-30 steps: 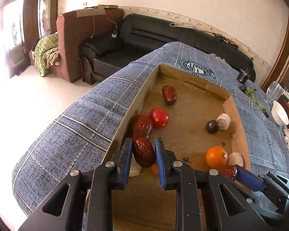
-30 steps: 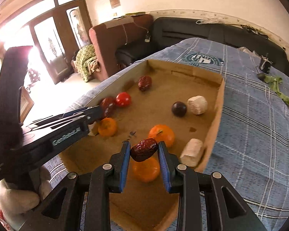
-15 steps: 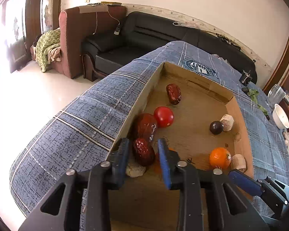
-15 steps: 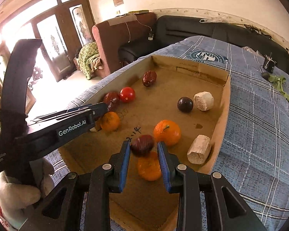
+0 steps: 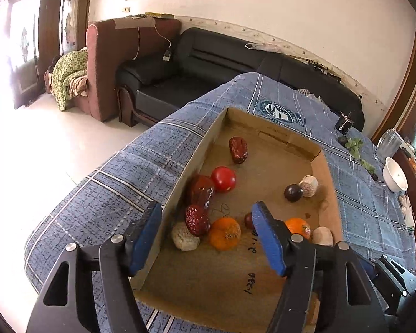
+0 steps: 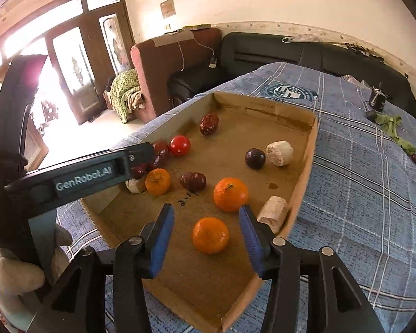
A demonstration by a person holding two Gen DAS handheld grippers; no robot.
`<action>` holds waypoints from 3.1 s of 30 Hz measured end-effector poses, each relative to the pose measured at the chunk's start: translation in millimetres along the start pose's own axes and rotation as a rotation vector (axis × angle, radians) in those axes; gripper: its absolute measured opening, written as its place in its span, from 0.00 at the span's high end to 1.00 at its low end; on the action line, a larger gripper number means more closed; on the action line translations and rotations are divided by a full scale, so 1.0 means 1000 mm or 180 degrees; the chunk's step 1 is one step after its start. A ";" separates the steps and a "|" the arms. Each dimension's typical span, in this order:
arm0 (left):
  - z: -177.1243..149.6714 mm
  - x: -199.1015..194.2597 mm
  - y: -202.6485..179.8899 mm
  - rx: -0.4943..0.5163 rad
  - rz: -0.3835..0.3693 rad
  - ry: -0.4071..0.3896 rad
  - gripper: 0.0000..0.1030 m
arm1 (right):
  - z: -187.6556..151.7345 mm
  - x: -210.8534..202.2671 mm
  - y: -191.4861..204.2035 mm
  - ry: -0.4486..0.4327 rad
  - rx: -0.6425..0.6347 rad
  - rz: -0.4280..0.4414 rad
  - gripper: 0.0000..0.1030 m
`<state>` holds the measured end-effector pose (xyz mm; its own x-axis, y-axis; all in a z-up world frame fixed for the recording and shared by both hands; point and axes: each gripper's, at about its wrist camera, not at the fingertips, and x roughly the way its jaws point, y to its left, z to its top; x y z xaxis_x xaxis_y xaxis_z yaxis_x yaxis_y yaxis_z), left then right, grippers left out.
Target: Organize fruits
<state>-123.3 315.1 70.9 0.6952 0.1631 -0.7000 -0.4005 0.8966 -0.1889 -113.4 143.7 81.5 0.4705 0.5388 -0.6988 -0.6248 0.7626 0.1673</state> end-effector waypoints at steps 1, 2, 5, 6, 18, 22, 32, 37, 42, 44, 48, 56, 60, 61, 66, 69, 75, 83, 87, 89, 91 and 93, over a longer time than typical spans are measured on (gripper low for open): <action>0.000 -0.002 -0.002 0.0015 0.0009 -0.0008 0.34 | -0.001 -0.003 -0.002 -0.0012 0.0019 -0.0001 0.46; 0.000 -0.004 -0.003 0.0027 0.0021 -0.0015 0.33 | -0.002 -0.006 -0.005 -0.0027 0.0043 -0.0008 0.45; -0.002 -0.011 -0.011 0.0079 0.0079 -0.0060 0.28 | -0.004 -0.015 -0.011 -0.0069 0.0116 -0.0022 0.43; -0.002 -0.013 -0.013 0.0093 0.0093 -0.0077 0.28 | -0.005 -0.018 -0.014 -0.0086 0.0146 -0.0030 0.42; -0.009 -0.048 -0.053 0.0370 0.0275 -0.0364 0.21 | -0.018 -0.055 -0.049 -0.0283 0.0462 -0.0111 0.32; -0.011 -0.063 -0.068 0.0499 0.0496 -0.0586 0.15 | -0.023 -0.064 -0.059 -0.0334 0.0539 -0.0131 0.30; -0.013 -0.092 -0.084 0.0535 0.0624 -0.0968 0.08 | -0.031 -0.079 -0.075 -0.0430 0.0678 -0.0221 0.25; -0.014 -0.096 -0.090 0.0541 0.0596 -0.0986 0.08 | -0.034 -0.083 -0.079 -0.0453 0.0718 -0.0239 0.24; -0.016 -0.103 -0.091 0.0525 0.0609 -0.1070 0.08 | -0.034 -0.086 -0.080 -0.0472 0.0717 -0.0247 0.23; -0.017 -0.108 -0.091 0.0492 0.0625 -0.1136 0.05 | -0.035 -0.087 -0.079 -0.0481 0.0714 -0.0251 0.22; -0.022 -0.123 -0.088 0.0358 0.0805 -0.1388 0.00 | -0.035 -0.089 -0.077 -0.0506 0.0687 -0.0266 0.21; -0.033 -0.120 -0.093 0.0539 0.0818 -0.1323 0.00 | -0.034 -0.089 -0.067 -0.0523 0.0591 -0.0312 0.15; -0.036 -0.110 -0.088 0.0496 0.0474 -0.1007 0.00 | -0.034 -0.089 -0.064 -0.0514 0.0544 -0.0396 0.13; -0.037 -0.107 -0.087 0.0488 0.0441 -0.0942 0.00 | -0.035 -0.089 -0.063 -0.0515 0.0534 -0.0415 0.13; -0.038 -0.092 -0.075 0.0401 0.0388 -0.0774 0.00 | -0.033 -0.085 -0.059 -0.0491 0.0459 -0.0568 0.11; -0.039 -0.086 -0.070 0.0348 0.0310 -0.0693 0.00 | -0.032 -0.080 -0.057 -0.0453 0.0420 -0.0649 0.10; -0.038 -0.071 -0.060 0.0261 0.0202 -0.0524 0.00 | -0.026 -0.070 -0.052 -0.0361 0.0317 -0.0738 0.10; -0.035 -0.054 -0.048 0.0195 0.0115 -0.0391 0.00 | -0.017 -0.057 -0.050 -0.0276 0.0260 -0.0790 0.09; -0.035 -0.047 -0.044 0.0178 0.0090 -0.0334 0.00 | -0.016 -0.047 -0.045 -0.0206 0.0214 -0.0791 0.09; -0.034 -0.044 -0.041 0.0167 0.0066 -0.0309 0.00 | -0.015 -0.044 -0.043 -0.0184 0.0193 -0.0798 0.09; -0.034 -0.040 -0.040 0.0159 0.0055 -0.0279 0.00 | -0.014 -0.041 -0.042 -0.0172 0.0180 -0.0806 0.09; -0.033 -0.036 -0.037 0.0148 0.0040 -0.0252 0.00 | -0.013 -0.039 -0.041 -0.0165 0.0174 -0.0813 0.09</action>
<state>-153.3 261.9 80.1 0.7360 0.2048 -0.6452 -0.3827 0.9121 -0.1471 -113.9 86.6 92.7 0.6409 0.3428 -0.6869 -0.4476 0.8938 0.0284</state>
